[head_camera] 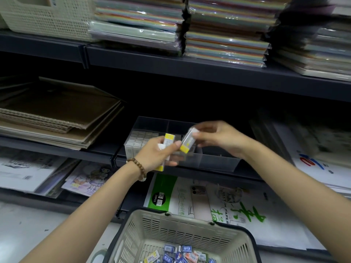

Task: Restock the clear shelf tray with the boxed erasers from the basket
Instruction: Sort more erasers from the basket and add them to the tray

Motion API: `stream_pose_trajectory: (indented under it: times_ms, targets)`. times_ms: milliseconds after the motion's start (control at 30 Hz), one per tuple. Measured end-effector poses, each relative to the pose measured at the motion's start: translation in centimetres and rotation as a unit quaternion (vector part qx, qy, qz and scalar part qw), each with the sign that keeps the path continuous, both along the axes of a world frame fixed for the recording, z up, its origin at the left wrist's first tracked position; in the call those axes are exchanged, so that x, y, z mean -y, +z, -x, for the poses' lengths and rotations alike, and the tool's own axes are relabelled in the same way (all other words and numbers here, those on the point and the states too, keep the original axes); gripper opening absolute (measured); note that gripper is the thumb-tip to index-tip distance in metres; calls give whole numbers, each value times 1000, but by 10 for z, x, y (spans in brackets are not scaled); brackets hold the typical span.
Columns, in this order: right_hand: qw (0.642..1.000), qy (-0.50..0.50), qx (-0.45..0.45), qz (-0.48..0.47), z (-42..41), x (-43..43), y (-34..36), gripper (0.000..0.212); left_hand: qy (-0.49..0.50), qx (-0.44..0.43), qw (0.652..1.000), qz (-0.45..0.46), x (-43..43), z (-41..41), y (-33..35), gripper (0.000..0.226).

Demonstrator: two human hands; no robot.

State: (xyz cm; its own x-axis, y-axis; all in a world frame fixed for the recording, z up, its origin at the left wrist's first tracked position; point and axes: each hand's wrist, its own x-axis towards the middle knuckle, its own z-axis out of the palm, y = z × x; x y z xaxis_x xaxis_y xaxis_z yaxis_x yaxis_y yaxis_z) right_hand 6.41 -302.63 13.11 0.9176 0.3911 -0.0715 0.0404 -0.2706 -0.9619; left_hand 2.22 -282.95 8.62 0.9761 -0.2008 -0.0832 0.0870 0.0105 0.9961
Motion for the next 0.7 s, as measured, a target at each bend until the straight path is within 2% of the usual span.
stream_pose_trajectory:
  times_ms: [67, 133, 267, 367, 500, 600, 700]
  targets:
    - [999, -36, 23, 6, -12, 12, 7, 32, 60, -3, 998, 17, -8, -6, -2, 17]
    - [998, -30, 24, 54, -20, 18, 7, 35, 91, -20, 996, 10, -18, -10, -9, 17]
    - [991, 0, -5, 136, -32, 12, -5, 43, 73, -58, 996, -3, -20, -11, -23, 18]
    - [990, 9, -10, 141, -36, 2, -12, 44, 73, -59, 996, 4, -19, -13, -27, 17]
    - [982, -23, 80, 168, -35, -10, -22, 37, 70, -57, 996, 6, -19, -14, -28, 14]
    - [958, 13, 167, 234, -25, -16, -30, 30, 73, -56, 996, 6, -18, -15, -28, 13]
    - [950, 22, 176, 256, -18, -18, -39, 31, 75, -58, 996, 7, -19, -15, -28, 14]
